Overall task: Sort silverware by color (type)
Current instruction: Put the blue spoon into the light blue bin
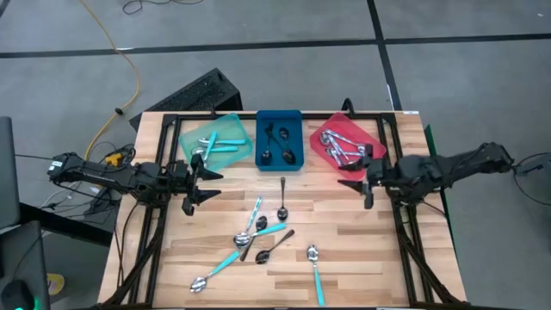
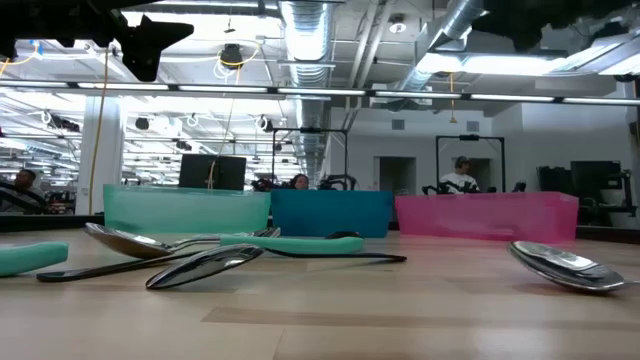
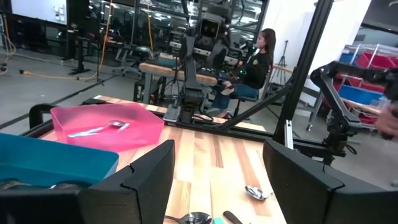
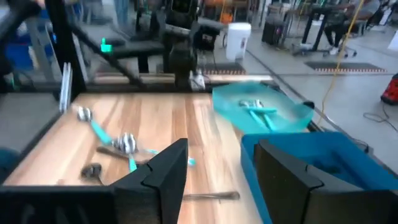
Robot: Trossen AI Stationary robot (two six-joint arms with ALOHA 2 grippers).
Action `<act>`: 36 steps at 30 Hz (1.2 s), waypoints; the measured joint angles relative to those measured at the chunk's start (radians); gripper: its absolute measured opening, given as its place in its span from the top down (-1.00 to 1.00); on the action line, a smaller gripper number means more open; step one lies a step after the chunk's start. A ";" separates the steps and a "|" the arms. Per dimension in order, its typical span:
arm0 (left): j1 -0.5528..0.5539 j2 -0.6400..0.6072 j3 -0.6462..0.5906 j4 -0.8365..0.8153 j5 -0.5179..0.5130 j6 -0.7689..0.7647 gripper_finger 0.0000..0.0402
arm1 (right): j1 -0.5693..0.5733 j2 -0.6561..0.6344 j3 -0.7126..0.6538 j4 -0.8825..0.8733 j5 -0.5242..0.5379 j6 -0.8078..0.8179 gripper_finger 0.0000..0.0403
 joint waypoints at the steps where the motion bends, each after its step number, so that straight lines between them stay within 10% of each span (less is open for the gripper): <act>1: 0.000 0.000 0.000 0.000 0.001 -0.004 -0.14 | -0.004 -0.005 -0.032 0.073 0.000 0.014 -0.01; 8: 0.000 0.001 0.000 -0.003 -0.006 -0.012 -0.14 | -0.006 0.022 -0.225 0.403 -0.001 0.205 0.01; 24: 0.000 0.003 0.000 -0.107 -0.110 -0.093 -0.14 | 0.081 0.269 -0.260 0.368 -0.130 0.867 0.06; 36: 0.000 0.003 0.000 -0.119 -0.146 -0.100 -0.14 | 0.176 0.469 0.025 -0.060 -0.130 1.009 0.18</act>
